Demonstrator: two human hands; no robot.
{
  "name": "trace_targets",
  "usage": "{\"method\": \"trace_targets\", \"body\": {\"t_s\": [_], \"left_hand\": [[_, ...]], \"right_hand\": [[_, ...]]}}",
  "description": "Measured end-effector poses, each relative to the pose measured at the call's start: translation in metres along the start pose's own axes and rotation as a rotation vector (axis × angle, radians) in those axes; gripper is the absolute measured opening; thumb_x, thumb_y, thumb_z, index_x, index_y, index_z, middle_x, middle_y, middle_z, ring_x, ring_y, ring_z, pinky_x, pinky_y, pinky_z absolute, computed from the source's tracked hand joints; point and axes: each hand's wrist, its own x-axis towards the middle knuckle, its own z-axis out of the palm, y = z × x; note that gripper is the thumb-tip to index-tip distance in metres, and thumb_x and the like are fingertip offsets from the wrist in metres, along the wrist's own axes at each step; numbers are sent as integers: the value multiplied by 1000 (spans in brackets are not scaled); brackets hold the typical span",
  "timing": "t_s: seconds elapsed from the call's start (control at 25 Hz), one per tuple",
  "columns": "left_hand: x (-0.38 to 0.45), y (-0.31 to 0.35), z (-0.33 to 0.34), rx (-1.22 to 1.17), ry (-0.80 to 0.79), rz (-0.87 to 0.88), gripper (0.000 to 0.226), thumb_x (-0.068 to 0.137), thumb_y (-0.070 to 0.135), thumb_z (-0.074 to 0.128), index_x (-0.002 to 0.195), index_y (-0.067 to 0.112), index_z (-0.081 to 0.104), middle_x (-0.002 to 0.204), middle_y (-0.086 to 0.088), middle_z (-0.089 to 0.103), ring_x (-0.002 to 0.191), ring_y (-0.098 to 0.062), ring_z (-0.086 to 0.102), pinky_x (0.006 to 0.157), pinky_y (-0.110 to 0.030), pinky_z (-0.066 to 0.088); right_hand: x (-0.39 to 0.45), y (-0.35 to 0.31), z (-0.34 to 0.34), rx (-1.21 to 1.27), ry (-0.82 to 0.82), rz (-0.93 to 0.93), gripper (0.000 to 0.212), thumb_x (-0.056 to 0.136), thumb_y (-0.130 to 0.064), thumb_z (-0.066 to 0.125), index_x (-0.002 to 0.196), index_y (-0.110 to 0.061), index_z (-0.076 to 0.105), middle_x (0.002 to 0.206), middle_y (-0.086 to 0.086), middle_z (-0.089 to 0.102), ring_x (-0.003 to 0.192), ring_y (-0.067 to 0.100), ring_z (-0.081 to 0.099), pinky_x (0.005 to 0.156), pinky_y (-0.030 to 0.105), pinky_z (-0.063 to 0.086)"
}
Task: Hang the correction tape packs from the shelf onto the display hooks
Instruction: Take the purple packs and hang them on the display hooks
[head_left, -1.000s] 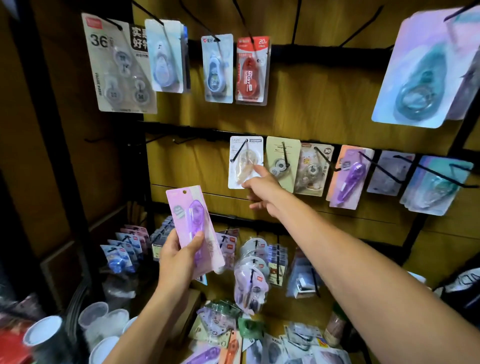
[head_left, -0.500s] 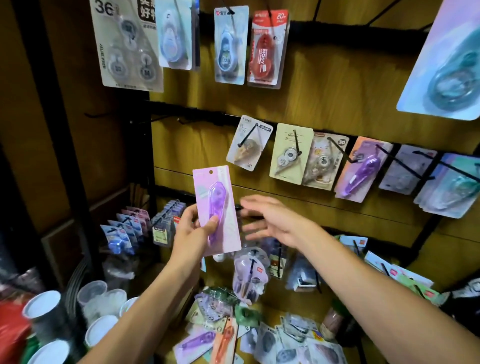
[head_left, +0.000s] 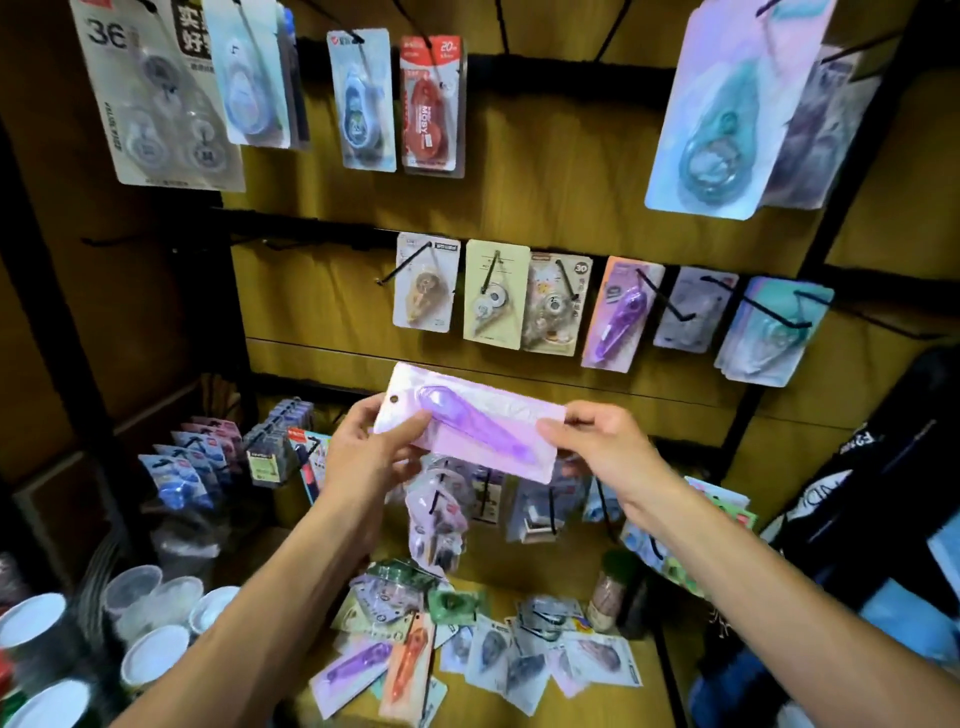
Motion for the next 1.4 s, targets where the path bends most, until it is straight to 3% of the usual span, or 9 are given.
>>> {"method": "trace_targets", "body": {"t_s": [0.12,0.28,0.36,0.48,0.6,0.88,1.0,1.16,1.4], "left_hand": [[-20,-9,21,253,-175,-63,25,81,0,72,100,14,67,82,-6,73,60,-12,64,49,-19,46],[-35,-18,49,254,-270,-78,19,88,2,64,103,13,69,81,-1,75,63,-9,66,55,-23,47],[-37,-17,60,222,-196,-4,14,90,3,64,99,13,66,76,2,75,61,-8,65,54,-23,47],[-39,-10,75,220,-155,91,10,88,5,68,95,11,64,75,-2,75,62,-9,67,50,-22,49],[-40,-7,95,240,-200,140,13,87,2,69,96,11,66,75,0,74,60,-4,68,49,-14,48],[-32,-25,122,367,-282,274,20,93,10,64,112,13,70,90,6,76,82,-6,70,67,-20,54],[-21,-35,120,720,-217,441,39,95,20,61,133,22,58,113,3,70,106,-16,64,90,-34,53],[-8,-47,108,1501,-190,556,86,87,47,62,155,27,12,150,-7,42,129,-31,42,102,-49,44],[-12,-61,98,1550,-261,486,99,85,60,58,156,29,-3,161,-6,20,144,-31,24,112,-50,32]], "right_hand": [[-7,-9,-30,118,162,-61,12,92,-18,66,80,-16,67,62,-10,67,56,5,57,49,23,50],[-13,-15,-59,139,268,-66,9,94,-16,64,89,-10,67,82,3,74,65,12,64,53,25,52],[-17,-13,-75,66,231,-30,3,90,-8,68,88,-10,66,89,12,75,74,17,66,65,28,52],[-24,-3,-95,-124,55,-25,19,82,1,72,96,-8,64,85,5,74,68,6,65,62,18,48],[-30,6,-110,-156,-68,-42,8,84,-11,75,90,-8,71,76,-6,73,64,0,63,61,12,46],[-45,30,-131,-261,-52,-31,13,91,-4,65,95,-16,67,88,-2,74,64,12,65,48,27,53],[-53,35,-137,-34,87,-118,20,92,4,59,98,-15,62,89,-1,72,69,19,66,51,29,58],[-55,31,-137,159,215,-87,17,94,3,57,99,-14,60,94,7,74,68,18,69,47,28,57],[-63,20,-120,144,308,-114,35,93,1,60,121,-18,50,98,8,75,67,21,71,47,34,54]]}}
